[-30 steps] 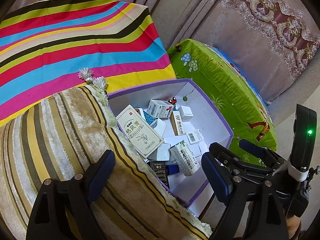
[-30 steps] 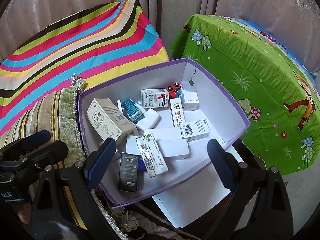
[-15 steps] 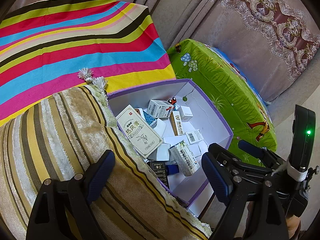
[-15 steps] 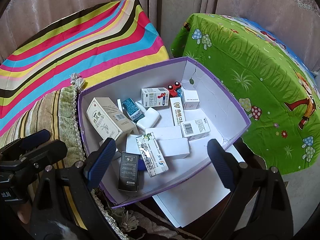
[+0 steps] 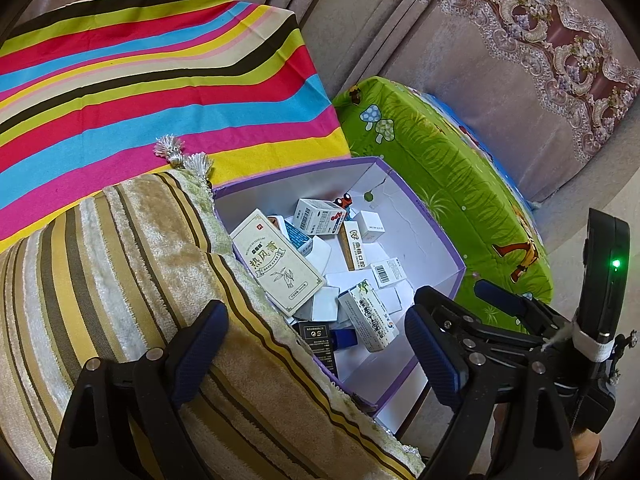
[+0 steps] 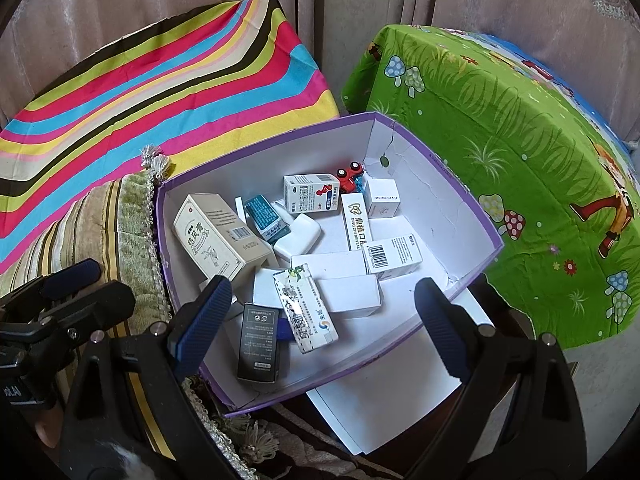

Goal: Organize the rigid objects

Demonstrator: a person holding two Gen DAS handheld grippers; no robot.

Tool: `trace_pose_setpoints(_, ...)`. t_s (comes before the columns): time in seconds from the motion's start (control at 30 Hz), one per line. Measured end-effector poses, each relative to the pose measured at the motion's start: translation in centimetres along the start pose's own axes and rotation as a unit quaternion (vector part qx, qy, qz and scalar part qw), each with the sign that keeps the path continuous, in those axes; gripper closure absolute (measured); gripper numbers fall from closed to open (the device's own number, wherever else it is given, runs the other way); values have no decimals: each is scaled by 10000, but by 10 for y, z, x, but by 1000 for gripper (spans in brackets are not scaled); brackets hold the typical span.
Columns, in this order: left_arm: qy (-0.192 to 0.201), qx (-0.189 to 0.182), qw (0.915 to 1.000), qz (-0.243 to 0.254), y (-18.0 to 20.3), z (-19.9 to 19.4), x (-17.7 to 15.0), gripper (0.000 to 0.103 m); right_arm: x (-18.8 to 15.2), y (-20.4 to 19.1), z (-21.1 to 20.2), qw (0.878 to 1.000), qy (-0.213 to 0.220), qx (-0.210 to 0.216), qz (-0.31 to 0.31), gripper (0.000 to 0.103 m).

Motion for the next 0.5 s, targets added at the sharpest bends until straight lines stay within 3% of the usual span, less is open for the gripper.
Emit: trace_pose_setpoints(0.5, 5, 3, 10000, -8, 0, 1, 0, 11, 0, -1, 1, 10000, -13, 5, 3, 9)
Point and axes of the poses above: each gripper's, at about its wrist camera, not at the fingertips, and z roughly the way its jaws point, y to its right, x to its top, the point moved 8 cm from there along z, roughly the way its jaws point, and after that the axes turned 1 degree about -y, right-handed, at the moved point
